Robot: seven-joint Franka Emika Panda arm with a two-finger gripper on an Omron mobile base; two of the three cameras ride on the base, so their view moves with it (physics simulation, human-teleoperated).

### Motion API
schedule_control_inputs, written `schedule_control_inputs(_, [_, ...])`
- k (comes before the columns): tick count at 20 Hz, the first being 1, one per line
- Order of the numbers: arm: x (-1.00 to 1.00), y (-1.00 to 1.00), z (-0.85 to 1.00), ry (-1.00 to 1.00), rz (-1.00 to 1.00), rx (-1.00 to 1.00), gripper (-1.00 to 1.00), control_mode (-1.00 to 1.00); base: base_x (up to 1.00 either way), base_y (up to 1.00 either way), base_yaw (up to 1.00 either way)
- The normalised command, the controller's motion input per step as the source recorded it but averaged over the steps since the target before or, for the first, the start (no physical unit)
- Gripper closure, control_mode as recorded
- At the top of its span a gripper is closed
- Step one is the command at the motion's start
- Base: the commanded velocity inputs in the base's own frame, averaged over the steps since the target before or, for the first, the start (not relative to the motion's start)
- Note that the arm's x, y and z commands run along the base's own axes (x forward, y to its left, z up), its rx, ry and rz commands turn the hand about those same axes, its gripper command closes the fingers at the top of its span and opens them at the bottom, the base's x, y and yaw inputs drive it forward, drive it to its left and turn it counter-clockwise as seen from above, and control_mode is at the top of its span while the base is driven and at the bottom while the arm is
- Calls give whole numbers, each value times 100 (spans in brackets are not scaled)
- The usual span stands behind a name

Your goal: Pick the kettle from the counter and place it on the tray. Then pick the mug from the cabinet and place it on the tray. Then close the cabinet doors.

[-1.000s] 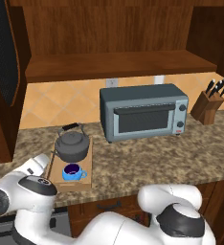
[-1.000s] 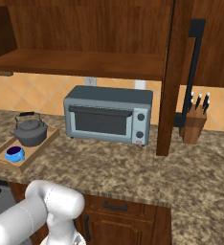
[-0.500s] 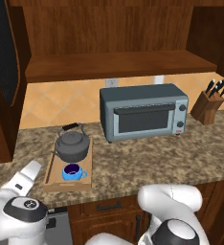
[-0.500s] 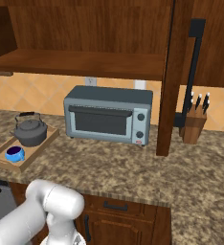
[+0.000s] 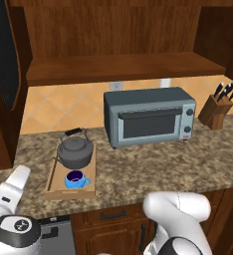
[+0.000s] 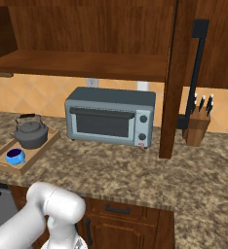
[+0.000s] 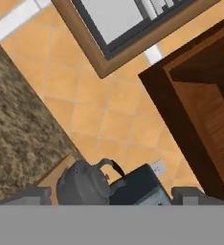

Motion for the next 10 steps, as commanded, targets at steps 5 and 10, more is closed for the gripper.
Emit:
schedule_control_inputs(5, [0,46,8,0,0,-18,-100,-100,0,0,0])
schedule_control_inputs(10, [0,35,8,-11,0,-15,-100,-100,0,0,0])
